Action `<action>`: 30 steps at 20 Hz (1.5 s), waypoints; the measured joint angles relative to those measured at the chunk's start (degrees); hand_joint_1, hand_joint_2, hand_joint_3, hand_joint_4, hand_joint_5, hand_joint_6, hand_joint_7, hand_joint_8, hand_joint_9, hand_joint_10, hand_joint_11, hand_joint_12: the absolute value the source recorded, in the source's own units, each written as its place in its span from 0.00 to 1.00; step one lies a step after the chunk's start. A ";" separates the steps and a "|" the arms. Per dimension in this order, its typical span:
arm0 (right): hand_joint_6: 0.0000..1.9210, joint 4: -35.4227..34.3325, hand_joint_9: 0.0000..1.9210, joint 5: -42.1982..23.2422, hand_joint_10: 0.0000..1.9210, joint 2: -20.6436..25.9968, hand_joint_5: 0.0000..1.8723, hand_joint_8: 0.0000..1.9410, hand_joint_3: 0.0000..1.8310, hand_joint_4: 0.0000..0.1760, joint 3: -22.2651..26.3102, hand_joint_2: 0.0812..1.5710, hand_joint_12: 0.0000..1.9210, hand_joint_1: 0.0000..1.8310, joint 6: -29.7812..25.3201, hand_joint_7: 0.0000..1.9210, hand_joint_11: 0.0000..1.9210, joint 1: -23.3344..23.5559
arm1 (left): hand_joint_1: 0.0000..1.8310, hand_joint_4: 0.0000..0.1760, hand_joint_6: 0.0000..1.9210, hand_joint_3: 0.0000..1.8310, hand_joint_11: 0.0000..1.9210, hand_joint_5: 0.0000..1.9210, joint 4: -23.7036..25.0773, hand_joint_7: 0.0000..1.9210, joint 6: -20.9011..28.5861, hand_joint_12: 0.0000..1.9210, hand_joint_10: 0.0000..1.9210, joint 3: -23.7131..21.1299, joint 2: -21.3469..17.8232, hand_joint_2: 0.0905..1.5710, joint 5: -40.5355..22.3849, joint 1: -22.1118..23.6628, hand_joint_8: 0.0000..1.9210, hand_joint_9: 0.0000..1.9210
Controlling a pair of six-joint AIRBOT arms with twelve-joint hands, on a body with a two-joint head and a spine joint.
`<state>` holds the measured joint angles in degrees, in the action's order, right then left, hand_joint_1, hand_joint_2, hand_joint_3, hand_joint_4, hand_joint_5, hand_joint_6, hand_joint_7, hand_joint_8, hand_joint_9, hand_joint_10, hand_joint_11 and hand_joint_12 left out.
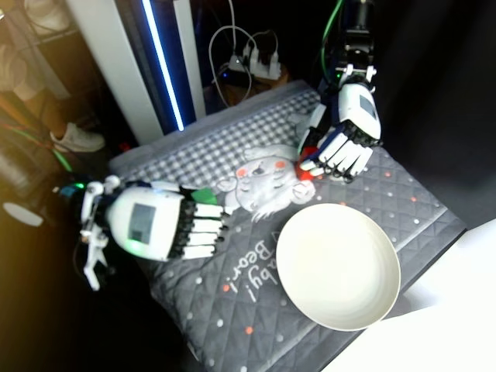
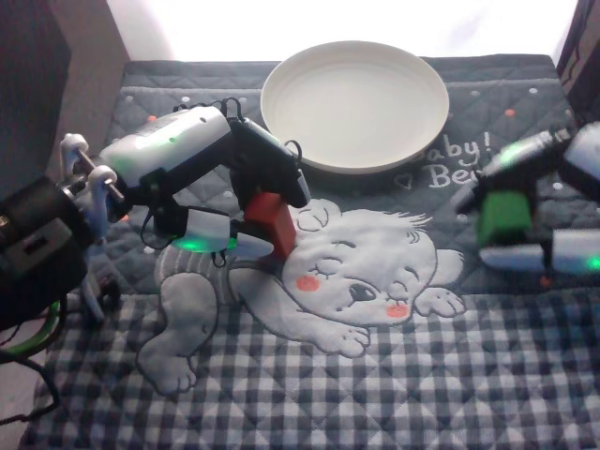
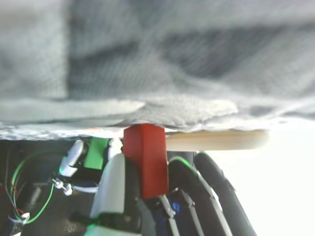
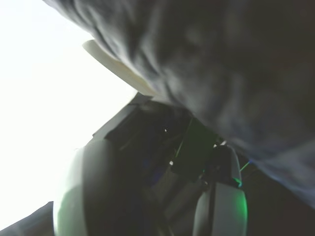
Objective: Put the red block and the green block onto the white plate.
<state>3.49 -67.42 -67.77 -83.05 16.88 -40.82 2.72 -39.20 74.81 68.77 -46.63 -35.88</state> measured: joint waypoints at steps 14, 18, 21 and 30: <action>0.42 3.58 0.52 13.64 0.87 -15.85 0.57 0.49 0.00 0.00 -20.11 0.67 0.99 0.64 1.25 0.58 0.50 21.90 | 0.68 0.00 0.54 0.01 0.38 0.44 0.39 0.54 0.07 0.73 0.18 26.14 16.06 0.70 11.34 22.23 0.53 0.60; 0.37 1.95 0.61 20.35 0.30 -21.42 0.55 0.48 0.00 0.00 -26.53 0.67 0.56 0.70 1.33 0.59 0.51 22.49 | 0.57 0.00 0.64 0.00 0.30 0.40 0.68 0.46 4.52 0.81 0.53 35.71 23.30 0.77 20.02 23.02 0.45 0.44; 0.29 3.21 0.59 23.74 0.51 -23.28 0.58 0.33 0.00 0.00 -26.99 0.65 0.58 0.75 1.33 0.61 0.47 22.47 | 0.46 0.00 0.05 0.00 0.07 0.36 1.11 0.30 4.61 0.50 0.06 35.65 24.35 0.77 21.49 21.88 0.02 0.29; 0.00 3.50 0.00 11.80 0.00 -10.21 0.00 0.00 0.00 1.00 -13.03 0.52 0.04 0.31 -1.49 0.01 0.00 20.09 | 0.47 0.18 0.01 0.00 0.00 0.11 -2.75 0.11 7.91 0.38 0.02 15.61 7.52 0.54 7.82 9.75 0.02 0.10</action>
<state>6.98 -55.61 -77.97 -96.07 15.40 -20.73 -0.03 -31.29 90.41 76.29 -38.81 -26.13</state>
